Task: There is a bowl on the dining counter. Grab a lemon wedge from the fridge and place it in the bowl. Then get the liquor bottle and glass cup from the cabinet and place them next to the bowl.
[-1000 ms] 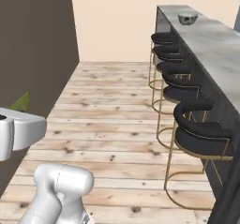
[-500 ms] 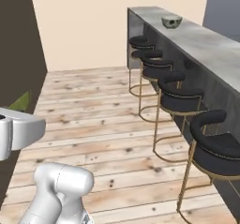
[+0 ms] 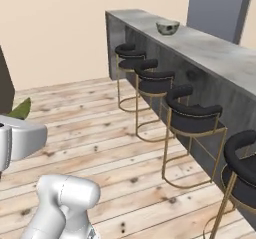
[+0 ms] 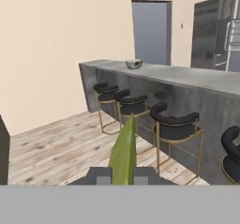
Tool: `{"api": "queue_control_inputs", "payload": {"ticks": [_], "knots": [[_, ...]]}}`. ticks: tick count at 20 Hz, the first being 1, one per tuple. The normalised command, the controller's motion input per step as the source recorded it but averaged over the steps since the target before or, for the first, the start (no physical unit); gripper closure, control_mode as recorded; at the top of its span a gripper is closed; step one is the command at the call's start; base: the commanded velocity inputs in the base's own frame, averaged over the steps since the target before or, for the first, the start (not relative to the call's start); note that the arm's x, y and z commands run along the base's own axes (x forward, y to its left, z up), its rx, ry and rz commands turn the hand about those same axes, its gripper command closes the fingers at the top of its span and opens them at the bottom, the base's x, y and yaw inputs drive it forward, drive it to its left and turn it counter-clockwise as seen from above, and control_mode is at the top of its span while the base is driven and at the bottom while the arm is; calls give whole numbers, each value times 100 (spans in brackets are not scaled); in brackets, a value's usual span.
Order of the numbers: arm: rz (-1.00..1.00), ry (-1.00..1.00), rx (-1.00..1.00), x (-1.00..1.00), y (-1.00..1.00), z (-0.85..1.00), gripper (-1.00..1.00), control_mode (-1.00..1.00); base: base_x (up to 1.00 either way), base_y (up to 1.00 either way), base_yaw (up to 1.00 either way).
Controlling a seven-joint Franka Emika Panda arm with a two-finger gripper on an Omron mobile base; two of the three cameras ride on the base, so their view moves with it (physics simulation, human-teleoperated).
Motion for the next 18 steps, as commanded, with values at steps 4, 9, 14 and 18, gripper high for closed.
{"api": "queue_control_inputs", "payload": {"ticks": [4, 9, 14, 18], "knots": [[0, 0, 0, 0, 0, 0, 100, 100, 99, 88, -37], [0, 0, 0, 0, 0, 0, 100, 100, 100, 86, -38], [0, 0, 0, 0, 0, 0, 100, 100, 97, 91, -36], [0, 0, 0, 0, 0, 0, 100, 100, 93, 93, -35]]}}
